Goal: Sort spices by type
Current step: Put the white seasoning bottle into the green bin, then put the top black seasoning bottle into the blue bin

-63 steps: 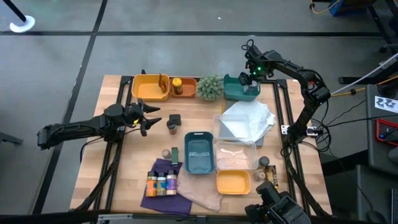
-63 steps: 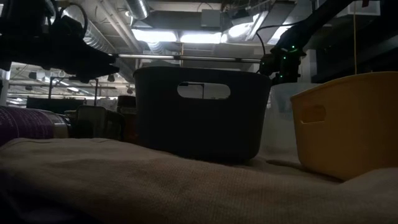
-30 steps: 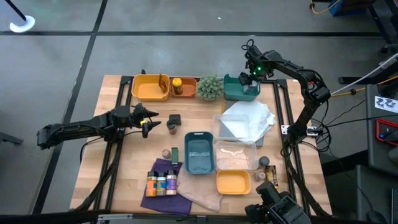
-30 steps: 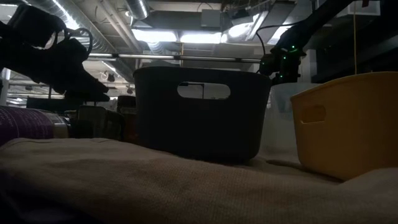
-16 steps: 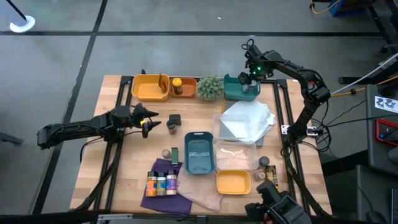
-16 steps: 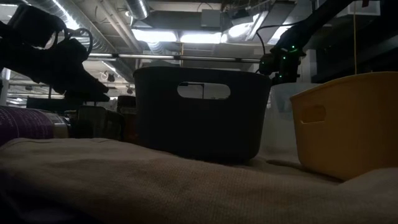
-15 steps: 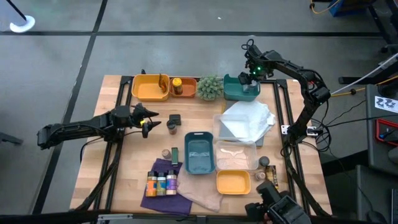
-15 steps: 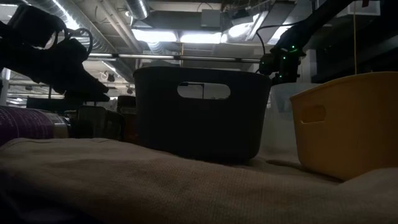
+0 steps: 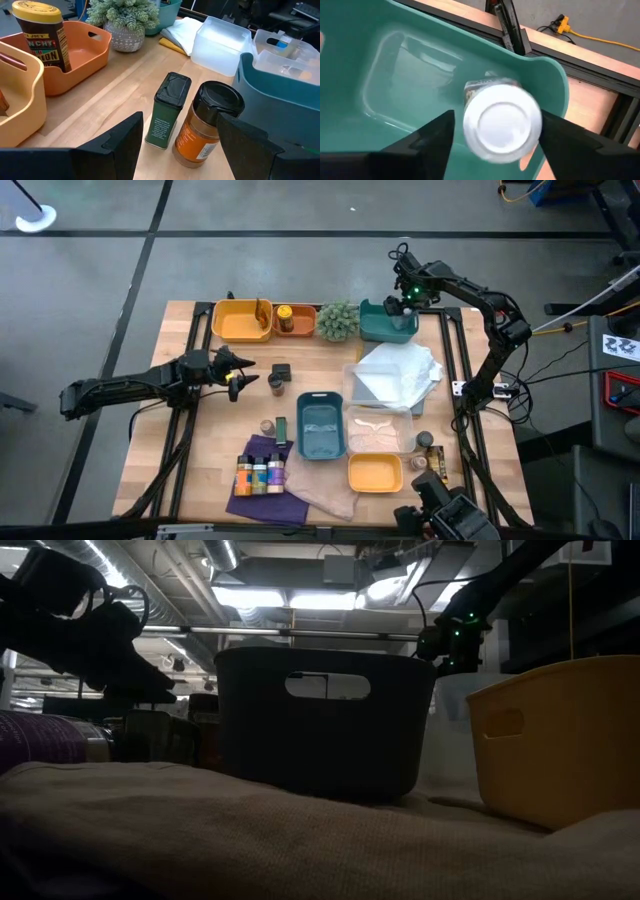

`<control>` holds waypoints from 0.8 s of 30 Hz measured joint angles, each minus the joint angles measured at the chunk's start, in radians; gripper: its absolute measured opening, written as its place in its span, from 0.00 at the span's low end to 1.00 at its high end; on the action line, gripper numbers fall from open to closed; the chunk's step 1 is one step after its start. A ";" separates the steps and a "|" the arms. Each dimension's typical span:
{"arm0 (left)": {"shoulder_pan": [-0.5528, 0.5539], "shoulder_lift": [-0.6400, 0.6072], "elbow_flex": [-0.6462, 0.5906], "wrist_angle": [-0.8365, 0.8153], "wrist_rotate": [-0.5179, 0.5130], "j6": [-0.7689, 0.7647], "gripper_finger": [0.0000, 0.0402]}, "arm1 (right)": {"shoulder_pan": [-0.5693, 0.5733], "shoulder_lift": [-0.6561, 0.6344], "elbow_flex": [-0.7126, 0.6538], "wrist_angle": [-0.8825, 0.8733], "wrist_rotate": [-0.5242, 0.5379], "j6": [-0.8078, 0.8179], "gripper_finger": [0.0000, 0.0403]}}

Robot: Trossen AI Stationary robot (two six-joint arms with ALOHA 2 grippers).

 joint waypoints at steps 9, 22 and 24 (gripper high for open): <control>0.000 0.000 0.000 0.000 0.000 -0.006 0.59 | 0.000 0.000 0.000 0.000 -0.003 0.002 0.88; 0.000 0.000 0.000 -0.001 0.000 0.000 0.59 | 0.000 -0.062 0.000 -0.031 -0.003 0.003 0.99; 0.000 0.000 0.000 -0.001 0.000 -0.005 0.59 | 0.000 -0.091 0.000 -0.032 -0.003 0.003 0.99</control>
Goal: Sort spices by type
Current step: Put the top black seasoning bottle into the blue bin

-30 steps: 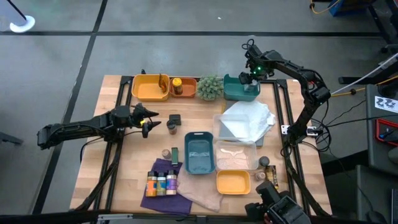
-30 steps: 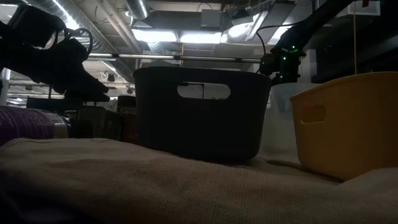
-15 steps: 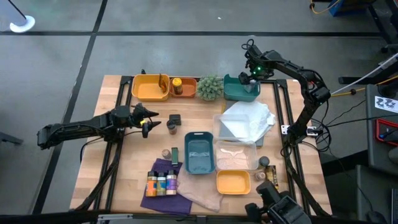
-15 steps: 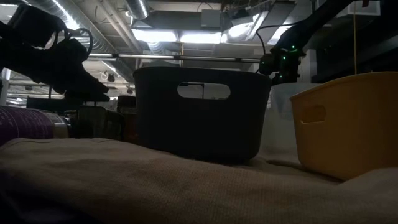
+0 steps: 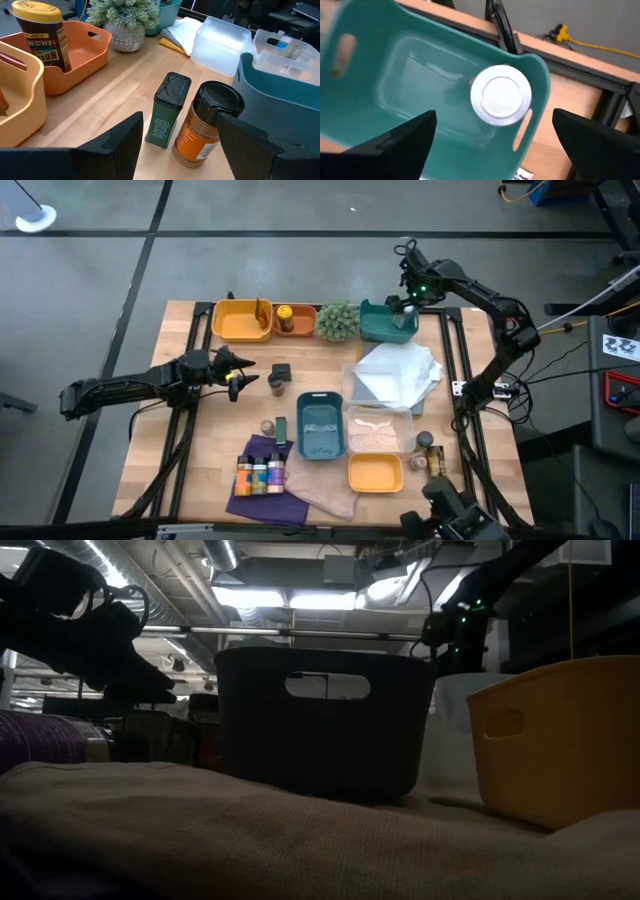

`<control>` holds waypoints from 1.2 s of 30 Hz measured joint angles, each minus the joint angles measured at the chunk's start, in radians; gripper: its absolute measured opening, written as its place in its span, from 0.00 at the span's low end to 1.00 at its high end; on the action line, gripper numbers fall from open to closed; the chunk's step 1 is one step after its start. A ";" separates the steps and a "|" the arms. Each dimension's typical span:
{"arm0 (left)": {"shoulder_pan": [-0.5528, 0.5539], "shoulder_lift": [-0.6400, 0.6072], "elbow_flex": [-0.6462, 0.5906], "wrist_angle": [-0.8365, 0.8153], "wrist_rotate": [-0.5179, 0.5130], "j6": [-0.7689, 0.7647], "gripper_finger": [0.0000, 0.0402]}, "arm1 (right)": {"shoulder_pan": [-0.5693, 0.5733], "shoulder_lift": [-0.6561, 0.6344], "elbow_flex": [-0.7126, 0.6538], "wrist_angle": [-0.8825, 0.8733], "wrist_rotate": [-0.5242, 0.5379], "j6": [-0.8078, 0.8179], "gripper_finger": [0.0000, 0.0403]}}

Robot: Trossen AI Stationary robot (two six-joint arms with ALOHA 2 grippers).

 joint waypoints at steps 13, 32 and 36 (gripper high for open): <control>0.000 0.000 0.000 0.000 0.000 0.004 0.59 | 0.000 -0.176 0.000 0.016 -0.300 0.001 0.99; 0.000 0.000 0.000 0.000 0.000 0.000 0.59 | 0.041 -0.233 0.001 -0.021 -0.566 -0.082 0.99; 0.000 0.000 0.000 0.000 0.000 -0.002 0.59 | 0.107 -0.255 0.001 0.038 -0.567 -0.081 0.99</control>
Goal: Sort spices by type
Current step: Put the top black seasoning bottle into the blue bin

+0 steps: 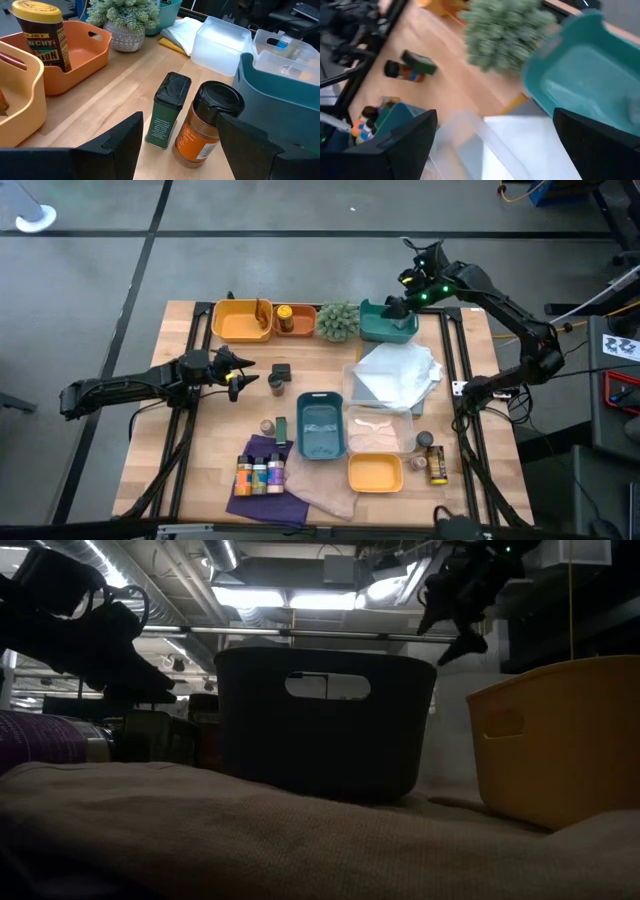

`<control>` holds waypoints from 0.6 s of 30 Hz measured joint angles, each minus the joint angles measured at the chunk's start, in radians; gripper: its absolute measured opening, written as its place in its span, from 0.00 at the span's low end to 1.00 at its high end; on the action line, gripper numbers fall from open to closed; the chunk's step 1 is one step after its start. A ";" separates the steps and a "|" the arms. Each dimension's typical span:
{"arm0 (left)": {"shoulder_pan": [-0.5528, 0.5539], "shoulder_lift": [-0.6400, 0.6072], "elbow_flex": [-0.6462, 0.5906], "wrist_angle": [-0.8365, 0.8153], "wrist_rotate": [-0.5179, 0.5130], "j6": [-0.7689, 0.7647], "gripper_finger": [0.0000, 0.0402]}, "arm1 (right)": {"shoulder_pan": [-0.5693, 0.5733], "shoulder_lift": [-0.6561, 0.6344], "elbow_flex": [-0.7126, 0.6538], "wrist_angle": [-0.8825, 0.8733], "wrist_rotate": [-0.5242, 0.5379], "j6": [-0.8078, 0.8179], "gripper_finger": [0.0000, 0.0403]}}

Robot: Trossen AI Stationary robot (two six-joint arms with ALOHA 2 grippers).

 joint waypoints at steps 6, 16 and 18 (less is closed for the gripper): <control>0.000 0.000 0.000 0.000 0.000 0.003 0.59 | 0.147 -0.033 0.000 0.087 0.001 0.000 0.99; 0.000 0.000 0.000 0.000 0.000 0.031 0.59 | 0.424 -0.039 0.000 0.100 0.123 -0.031 0.99; 0.000 0.000 0.000 0.000 0.000 0.018 0.59 | 0.470 -0.042 0.000 0.100 0.153 -0.032 0.99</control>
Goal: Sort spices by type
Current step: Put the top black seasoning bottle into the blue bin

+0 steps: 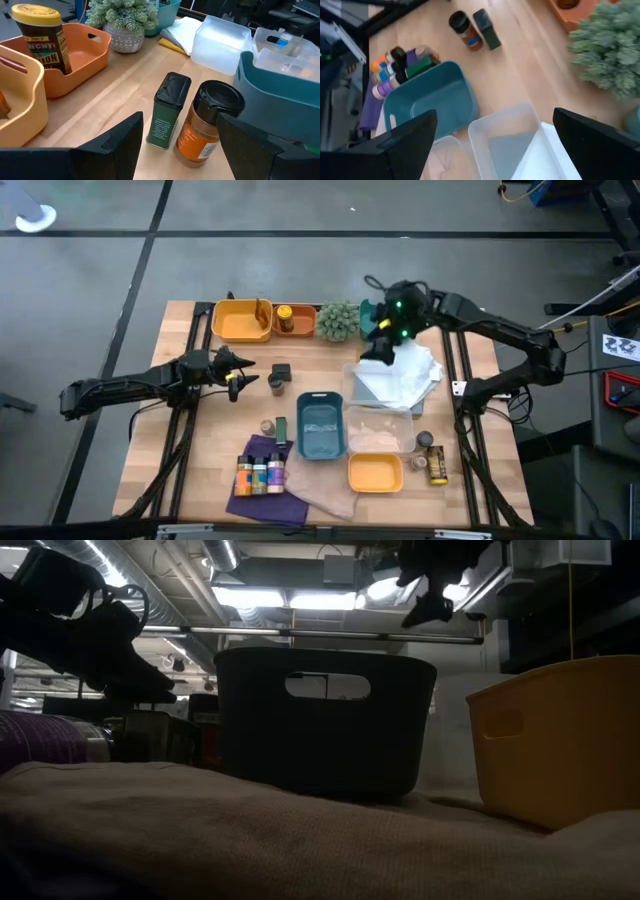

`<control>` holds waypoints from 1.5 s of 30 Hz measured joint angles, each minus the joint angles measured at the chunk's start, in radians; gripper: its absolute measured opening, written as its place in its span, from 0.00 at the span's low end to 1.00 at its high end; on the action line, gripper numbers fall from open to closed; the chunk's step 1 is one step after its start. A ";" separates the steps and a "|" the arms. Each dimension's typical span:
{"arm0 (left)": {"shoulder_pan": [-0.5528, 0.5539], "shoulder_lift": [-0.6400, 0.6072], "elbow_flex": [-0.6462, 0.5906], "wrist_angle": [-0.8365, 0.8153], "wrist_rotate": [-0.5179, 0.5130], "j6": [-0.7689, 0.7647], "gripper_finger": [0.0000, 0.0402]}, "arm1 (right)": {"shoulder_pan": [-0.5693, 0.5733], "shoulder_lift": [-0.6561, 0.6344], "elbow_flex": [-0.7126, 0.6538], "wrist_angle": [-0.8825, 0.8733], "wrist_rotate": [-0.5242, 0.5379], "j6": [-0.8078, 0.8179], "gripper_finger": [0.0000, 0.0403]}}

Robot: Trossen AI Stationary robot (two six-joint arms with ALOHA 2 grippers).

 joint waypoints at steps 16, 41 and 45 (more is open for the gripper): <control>-0.011 0.004 0.000 0.000 0.040 -0.118 0.59 | 0.318 -0.171 0.000 0.003 0.344 0.091 0.99; -0.168 0.229 -0.003 0.171 -0.030 0.119 0.59 | 0.681 -0.363 -0.570 0.580 0.887 0.212 0.99; -0.175 0.280 -0.002 0.225 -0.031 0.125 0.59 | 0.681 -0.333 -0.627 0.704 0.886 0.189 0.99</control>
